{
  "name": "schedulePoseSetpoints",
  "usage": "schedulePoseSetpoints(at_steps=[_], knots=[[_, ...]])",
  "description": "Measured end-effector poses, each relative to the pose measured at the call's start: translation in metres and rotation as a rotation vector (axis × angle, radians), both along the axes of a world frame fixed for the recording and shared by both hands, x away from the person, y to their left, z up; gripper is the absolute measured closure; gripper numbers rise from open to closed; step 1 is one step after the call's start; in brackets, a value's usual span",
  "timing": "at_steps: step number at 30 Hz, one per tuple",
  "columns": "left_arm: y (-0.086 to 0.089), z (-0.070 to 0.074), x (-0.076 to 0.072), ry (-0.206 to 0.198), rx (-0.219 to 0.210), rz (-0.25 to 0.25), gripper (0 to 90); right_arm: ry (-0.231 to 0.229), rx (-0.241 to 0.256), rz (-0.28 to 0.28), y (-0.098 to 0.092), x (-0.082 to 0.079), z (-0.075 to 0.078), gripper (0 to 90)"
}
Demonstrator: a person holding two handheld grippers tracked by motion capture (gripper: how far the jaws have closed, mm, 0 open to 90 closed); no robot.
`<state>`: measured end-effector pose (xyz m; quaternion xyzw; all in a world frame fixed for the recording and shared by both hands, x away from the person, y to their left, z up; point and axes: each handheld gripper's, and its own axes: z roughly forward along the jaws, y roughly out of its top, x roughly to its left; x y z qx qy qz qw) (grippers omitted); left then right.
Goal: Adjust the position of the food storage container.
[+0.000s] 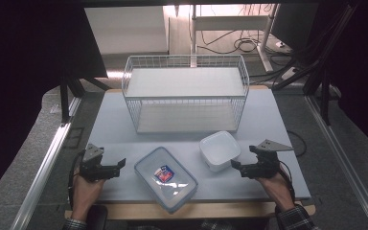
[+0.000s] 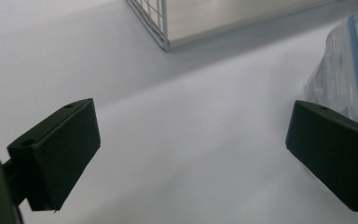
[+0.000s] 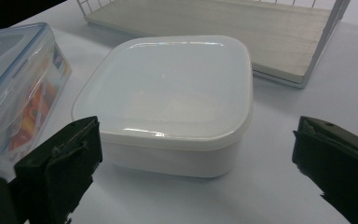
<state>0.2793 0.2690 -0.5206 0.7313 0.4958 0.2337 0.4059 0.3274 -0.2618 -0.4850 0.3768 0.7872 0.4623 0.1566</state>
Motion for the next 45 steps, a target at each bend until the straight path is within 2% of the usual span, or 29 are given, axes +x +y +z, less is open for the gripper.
schedulePoseSetpoints(at_steps=[4, 7, 9, 15, 20, 21, 22, 25, 31, 32, 33, 37, 38, 40, 45], knots=[[-0.004, -0.002, 0.001, 0.007, -0.018, -0.018, 0.0, 0.004, 0.010, 0.011, 0.001, 0.001, 0.001, 0.0], [-0.006, -0.002, 0.002, 0.006, -0.018, -0.021, 0.0, 0.001, -0.010, 0.017, 0.004, 0.000, 0.001, 0.7], [-0.004, -0.004, 0.002, 0.008, -0.044, -0.012, 0.0, -0.006, -0.033, 0.020, 0.005, 0.001, 0.003, 2.8], [-0.003, -0.005, 0.003, 0.022, -0.088, -0.017, 0.2, 0.011, -0.040, 0.018, 0.005, 0.002, 0.005, 10.2], [-0.004, -0.006, 0.004, 0.024, -0.066, -0.026, 0.8, 0.014, -0.036, 0.020, 0.005, 0.001, 0.010, 23.6], [-0.004, -0.007, 0.004, 0.024, -0.058, -0.029, 0.8, -0.001, -0.059, 0.017, 0.007, -0.001, 0.014, 36.4], [-0.004, -0.007, 0.004, 0.024, -0.058, -0.029, 0.9, -0.001, -0.059, 0.017, 0.007, -0.001, 0.014, 36.4], [-0.004, -0.007, 0.003, 0.021, -0.045, -0.028, 0.9, -0.011, -0.082, 0.044, 0.011, 0.000, 0.018, 48.4], [-0.003, -0.006, 0.003, 0.013, -0.045, -0.021, 1.3, 0.033, -0.087, 0.110, 0.021, 0.010, 0.019, 60.2], [-0.003, -0.007, 0.003, 0.016, -0.045, -0.021, 1.3, 0.024, -0.122, 0.133, 0.025, 0.014, 0.020, 66.3], [-0.003, -0.008, 0.003, 0.020, -0.044, -0.026, 1.3, 0.019, -0.132, 0.130, 0.026, 0.016, 0.021, 68.5], [-0.004, -0.007, 0.003, 0.017, -0.035, -0.033, 1.5, -0.004, -0.136, 0.130, 0.032, 0.026, 0.029, 82.7], [-0.004, -0.007, 0.003, 0.017, -0.035, -0.033, 1.5, -0.004, -0.136, 0.130, 0.032, 0.026, 0.029, 82.7], [-0.004, -0.007, 0.003, 0.016, -0.033, -0.034, 1.6, -0.023, -0.144, 0.125, 0.036, 0.032, 0.034, 88.8], [-0.005, -0.008, 0.003, 0.019, -0.026, -0.040, 2.0, -0.007, -0.164, 0.102, 0.048, 0.054, 0.036, 89.3]])
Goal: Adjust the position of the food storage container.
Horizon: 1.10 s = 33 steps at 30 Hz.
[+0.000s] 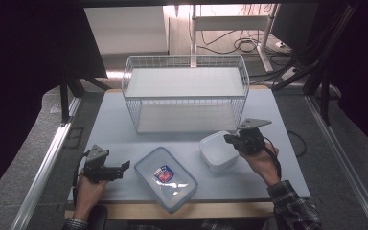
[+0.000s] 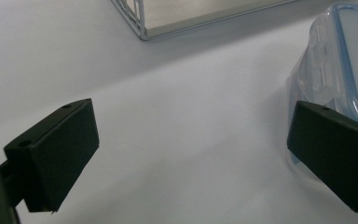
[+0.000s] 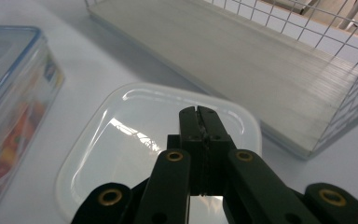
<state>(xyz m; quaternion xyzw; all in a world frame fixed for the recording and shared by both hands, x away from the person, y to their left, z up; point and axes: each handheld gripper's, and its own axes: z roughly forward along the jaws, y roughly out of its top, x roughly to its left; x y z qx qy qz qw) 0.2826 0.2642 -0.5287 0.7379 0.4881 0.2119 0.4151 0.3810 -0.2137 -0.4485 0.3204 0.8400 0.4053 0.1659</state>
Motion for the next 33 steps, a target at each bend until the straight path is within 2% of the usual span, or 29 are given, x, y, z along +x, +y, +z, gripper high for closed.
schedulePoseSetpoints(at_steps=[2, 3, 5, 7, 11, 14, 22, 28, 30, 33], knots=[[-0.001, 0.000, 0.000, 0.006, 0.020, -0.002, 2.3, 0.005, -0.015, -0.011, 0.009, 0.015, -0.002, 89.2], [-0.001, 0.000, 0.000, 0.006, 0.020, -0.002, 2.4, 0.005, -0.015, -0.011, 0.009, 0.015, -0.002, 89.2], [-0.001, -0.001, 0.001, 0.010, 0.029, -0.002, 2.5, 0.007, -0.031, -0.020, 0.015, 0.025, -0.004, 89.2], [-0.001, -0.002, 0.001, 0.013, 0.041, -0.003, 2.9, 0.017, -0.040, -0.036, 0.020, 0.041, -0.007, 89.1], [-0.003, -0.002, 0.001, 0.002, 0.073, 0.002, 3.4, 0.028, -0.048, -0.048, 0.023, 0.053, -0.010, 89.1], [-0.003, -0.002, 0.000, -0.002, 0.067, 0.005, 3.6, 0.050, -0.067, -0.045, 0.025, 0.062, -0.017, 89.1], [-0.003, -0.002, 0.000, 0.001, 0.069, 0.001, 3.8, 0.072, -0.072, -0.048, 0.021, 0.060, -0.019, 89.2], [-0.005, -0.002, 0.000, 0.000, 0.079, -0.005, 4.1, 0.071, -0.068, -0.052, 0.006, 0.045, -0.019, 89.2], [-0.005, -0.002, 0.000, 0.001, 0.076, -0.006, 4.4, 0.082, -0.071, -0.056, -0.001, 0.036, -0.018, 89.2], [-0.005, -0.002, 0.000, 0.005, 0.076, -0.006, 4.6, 0.082, -0.073, -0.057, -0.005, 0.031, -0.017, 89.1]])
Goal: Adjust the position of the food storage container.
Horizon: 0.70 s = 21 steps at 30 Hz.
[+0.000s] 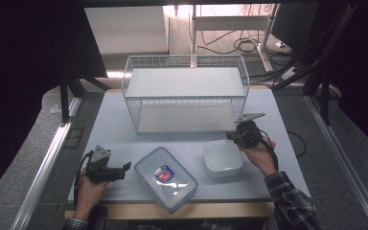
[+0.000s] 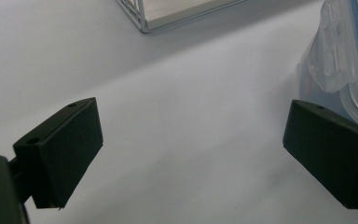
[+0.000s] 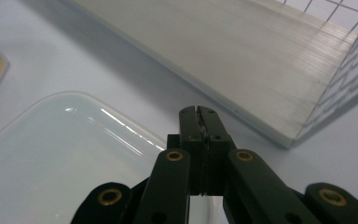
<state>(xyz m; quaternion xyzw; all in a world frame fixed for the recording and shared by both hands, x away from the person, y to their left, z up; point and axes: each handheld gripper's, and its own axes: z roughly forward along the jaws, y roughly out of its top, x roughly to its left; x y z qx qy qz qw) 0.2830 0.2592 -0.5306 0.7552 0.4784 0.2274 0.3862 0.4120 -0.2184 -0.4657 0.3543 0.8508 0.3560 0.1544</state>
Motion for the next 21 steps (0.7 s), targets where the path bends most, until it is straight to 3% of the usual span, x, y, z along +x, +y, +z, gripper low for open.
schedulePoseSetpoints(at_steps=[2, 5, 6, 8, 9, 12, 13, 18, 21], knots=[[0.000, 0.000, 0.000, 0.000, -0.001, 0.001, 4.6, -0.026, -0.015, -0.007, -0.003, -0.005, 0.002, 89.1], [0.000, 0.000, 0.000, -0.001, -0.001, 0.003, 4.7, -0.032, 0.024, 0.005, -0.003, -0.013, 0.008, 89.0], [0.000, 0.000, 0.000, -0.001, -0.001, 0.003, 4.7, -0.039, 0.053, 0.042, 0.003, -0.023, 0.012, 87.8], [0.000, 0.000, 0.000, -0.003, -0.006, 0.004, 4.7, -0.035, 0.058, 0.058, 0.006, -0.026, 0.012, 87.8], [0.000, 0.001, -0.001, -0.004, -0.003, 0.002, 4.7, -0.026, 0.061, 0.108, 0.017, -0.037, 0.012, 88.5], [-0.001, 0.001, -0.001, -0.005, -0.003, 0.001, 4.7, -0.016, 0.058, 0.141, 0.027, -0.044, 0.012, 88.9], [-0.001, 0.001, -0.001, -0.004, -0.002, 0.000, 4.7, -0.002, 0.061, 0.180, 0.041, -0.052, 0.011, 88.9], [-0.001, 0.001, -0.001, -0.005, 0.001, -0.001, 4.7, 0.020, 0.048, 0.239, 0.063, -0.061, 0.008, 88.8], [-0.001, 0.001, -0.001, -0.009, 0.002, -0.003, 4.7, 0.029, 0.012, 0.267, 0.075, -0.064, 0.002, 88.6]])
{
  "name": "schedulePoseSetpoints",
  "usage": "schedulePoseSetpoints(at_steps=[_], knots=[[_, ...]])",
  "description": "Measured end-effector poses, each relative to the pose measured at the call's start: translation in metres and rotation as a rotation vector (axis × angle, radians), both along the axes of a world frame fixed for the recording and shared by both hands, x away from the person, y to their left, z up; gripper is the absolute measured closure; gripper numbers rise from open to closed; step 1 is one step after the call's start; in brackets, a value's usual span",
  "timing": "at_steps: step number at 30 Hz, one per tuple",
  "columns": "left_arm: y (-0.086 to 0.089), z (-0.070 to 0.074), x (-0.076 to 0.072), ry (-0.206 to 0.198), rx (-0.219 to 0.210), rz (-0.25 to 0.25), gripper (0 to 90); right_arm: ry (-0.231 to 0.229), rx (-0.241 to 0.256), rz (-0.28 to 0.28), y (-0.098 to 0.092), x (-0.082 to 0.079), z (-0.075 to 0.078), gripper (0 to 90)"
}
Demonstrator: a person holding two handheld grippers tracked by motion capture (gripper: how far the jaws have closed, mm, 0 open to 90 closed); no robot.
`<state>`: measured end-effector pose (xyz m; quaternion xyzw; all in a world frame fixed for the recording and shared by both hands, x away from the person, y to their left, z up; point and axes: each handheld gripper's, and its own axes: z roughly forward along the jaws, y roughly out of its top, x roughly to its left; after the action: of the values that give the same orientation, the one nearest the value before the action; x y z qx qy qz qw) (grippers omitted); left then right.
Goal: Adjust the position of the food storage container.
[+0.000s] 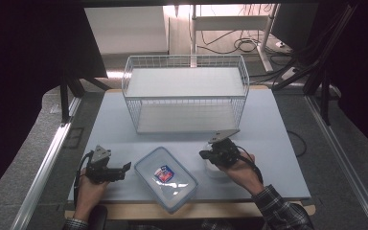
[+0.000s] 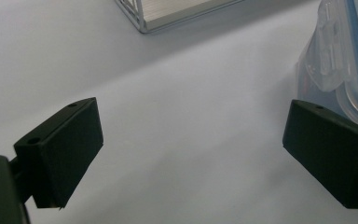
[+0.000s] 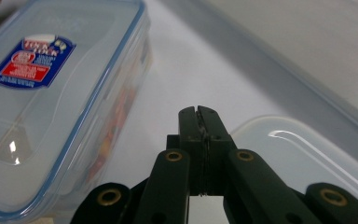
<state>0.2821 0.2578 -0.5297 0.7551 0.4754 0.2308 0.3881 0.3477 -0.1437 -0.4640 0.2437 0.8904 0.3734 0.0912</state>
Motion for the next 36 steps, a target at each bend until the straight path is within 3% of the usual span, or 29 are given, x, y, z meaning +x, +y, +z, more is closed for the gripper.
schedulePoseSetpoints(at_steps=[1, 4, 12, 24, 36], knots=[[0.000, 0.000, 0.000, 0.001, 0.001, -0.002, 4.7, -0.001, -0.028, 0.010, 0.005, -0.001, -0.005, 86.8], [-0.001, 0.000, 0.000, 0.004, 0.002, -0.004, 4.7, -0.003, -0.027, 0.019, 0.006, -0.001, -0.008, 87.1], [-0.001, -0.001, 0.000, 0.011, 0.011, -0.009, 4.7, -0.039, -0.068, -0.030, 0.001, -0.001, -0.009, 89.1], [-0.003, -0.002, 0.001, 0.023, 0.020, -0.015, 4.8, -0.026, -0.063, -0.133, -0.043, 0.008, -0.007, 89.2], [-0.002, -0.002, 0.001, 0.023, 0.028, -0.022, 5.0, -0.028, -0.053, -0.275, -0.098, 0.010, -0.004, 89.0]])
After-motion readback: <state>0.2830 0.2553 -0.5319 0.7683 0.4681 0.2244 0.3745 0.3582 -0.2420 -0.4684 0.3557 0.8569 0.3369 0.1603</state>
